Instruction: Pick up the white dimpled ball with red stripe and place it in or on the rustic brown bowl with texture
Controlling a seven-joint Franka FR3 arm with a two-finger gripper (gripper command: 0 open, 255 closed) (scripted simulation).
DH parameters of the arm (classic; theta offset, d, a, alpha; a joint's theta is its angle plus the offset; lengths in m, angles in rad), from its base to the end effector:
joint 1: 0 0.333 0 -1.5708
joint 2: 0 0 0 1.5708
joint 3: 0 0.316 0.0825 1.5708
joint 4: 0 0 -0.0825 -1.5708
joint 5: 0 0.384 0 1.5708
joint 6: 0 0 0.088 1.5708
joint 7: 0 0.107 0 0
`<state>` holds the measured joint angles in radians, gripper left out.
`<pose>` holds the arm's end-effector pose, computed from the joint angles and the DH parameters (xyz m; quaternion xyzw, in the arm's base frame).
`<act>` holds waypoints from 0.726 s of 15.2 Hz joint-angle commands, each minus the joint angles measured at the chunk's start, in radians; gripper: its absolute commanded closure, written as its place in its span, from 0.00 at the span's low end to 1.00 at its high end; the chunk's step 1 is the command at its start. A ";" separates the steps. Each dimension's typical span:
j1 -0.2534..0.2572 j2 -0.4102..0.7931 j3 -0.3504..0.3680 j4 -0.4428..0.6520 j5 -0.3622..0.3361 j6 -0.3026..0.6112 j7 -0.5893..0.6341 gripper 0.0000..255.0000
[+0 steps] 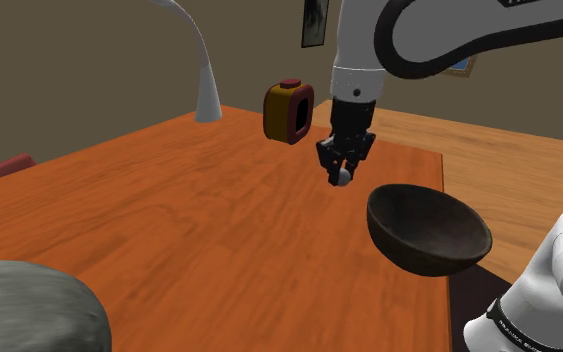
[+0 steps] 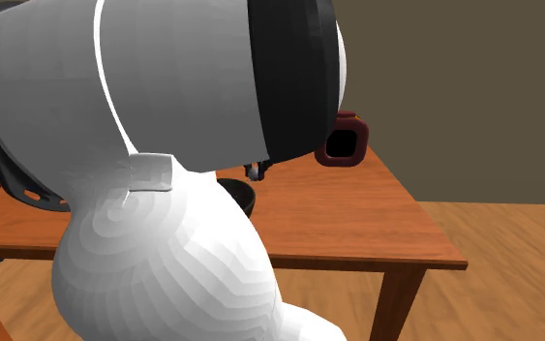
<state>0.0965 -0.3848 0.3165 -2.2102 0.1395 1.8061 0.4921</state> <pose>0.3936 0.1990 0.5218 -0.9974 0.0689 0.0194 0.0008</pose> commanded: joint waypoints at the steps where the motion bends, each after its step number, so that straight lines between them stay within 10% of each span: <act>1: -0.001 -0.001 -0.003 0.027 -0.002 -0.028 0.000 1.00; 11: -0.006 0.004 -0.013 0.165 -0.010 -0.162 0.006 1.00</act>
<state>0.0908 -0.3834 0.3044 -2.0622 0.1308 1.6594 0.4967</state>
